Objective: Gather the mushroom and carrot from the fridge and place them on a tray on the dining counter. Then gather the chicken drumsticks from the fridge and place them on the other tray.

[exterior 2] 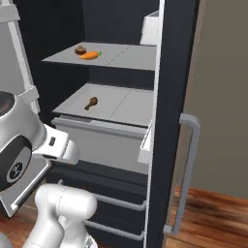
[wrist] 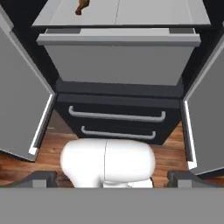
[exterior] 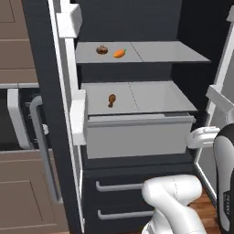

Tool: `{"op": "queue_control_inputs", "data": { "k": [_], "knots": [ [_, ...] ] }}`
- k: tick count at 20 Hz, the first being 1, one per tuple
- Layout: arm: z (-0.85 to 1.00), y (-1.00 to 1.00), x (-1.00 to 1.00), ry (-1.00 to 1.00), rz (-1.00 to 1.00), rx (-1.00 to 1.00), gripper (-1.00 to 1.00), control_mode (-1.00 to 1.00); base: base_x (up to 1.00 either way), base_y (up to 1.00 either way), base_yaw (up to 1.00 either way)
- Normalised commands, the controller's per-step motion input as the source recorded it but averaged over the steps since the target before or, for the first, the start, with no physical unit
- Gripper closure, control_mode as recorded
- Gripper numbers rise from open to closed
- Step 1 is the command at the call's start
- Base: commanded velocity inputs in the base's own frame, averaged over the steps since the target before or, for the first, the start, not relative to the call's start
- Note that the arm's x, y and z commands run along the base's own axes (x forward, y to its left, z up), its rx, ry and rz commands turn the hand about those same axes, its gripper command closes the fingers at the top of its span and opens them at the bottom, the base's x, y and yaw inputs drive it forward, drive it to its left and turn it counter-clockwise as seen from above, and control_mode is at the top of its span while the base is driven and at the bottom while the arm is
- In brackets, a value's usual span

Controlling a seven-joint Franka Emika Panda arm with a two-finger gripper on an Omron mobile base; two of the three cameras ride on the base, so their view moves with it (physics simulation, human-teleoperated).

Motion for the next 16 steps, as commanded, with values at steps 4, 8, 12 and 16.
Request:
{"op": "queue_control_inputs", "data": {
  "k": [4,8,12,16],
  "knots": [
    [0.00,0.00,0.00,0.00,0.00,0.00,-1.00,1.00,0.83,0.41,-0.29],
    [0.00,0.00,0.00,0.00,0.00,0.00,-1.00,1.00,0.75,0.30,-0.23],
    [0.00,0.00,0.00,0.00,0.00,0.00,-1.00,1.00,0.77,0.04,-0.17],
    [0.00,0.12,0.50,0.04,-0.05,0.00,-1.00,-1.00,0.49,0.10,-0.07]
  ]
}}
